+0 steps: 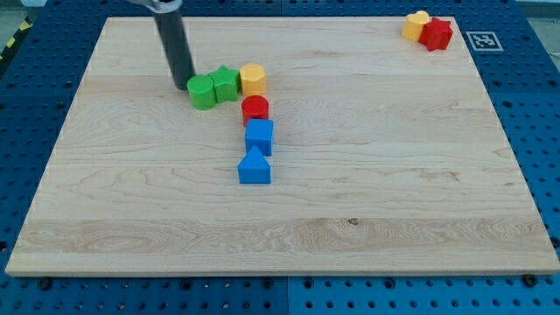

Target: Place the yellow hexagon right the red circle

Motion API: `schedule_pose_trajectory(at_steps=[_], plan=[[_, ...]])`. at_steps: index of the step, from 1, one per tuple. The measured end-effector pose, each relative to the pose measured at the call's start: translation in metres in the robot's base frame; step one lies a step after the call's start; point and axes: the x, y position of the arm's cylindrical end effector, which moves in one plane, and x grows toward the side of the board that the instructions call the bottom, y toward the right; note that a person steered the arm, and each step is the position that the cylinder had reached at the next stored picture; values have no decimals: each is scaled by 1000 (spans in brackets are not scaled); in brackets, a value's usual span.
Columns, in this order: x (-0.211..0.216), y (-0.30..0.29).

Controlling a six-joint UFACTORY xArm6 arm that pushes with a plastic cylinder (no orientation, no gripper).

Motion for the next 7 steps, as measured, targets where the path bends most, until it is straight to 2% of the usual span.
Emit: schedule_pose_trajectory(at_steps=[1,2,3,5,7], plan=[[0,25],[-26,34],[-30,75],[-25,120],[13,131]])
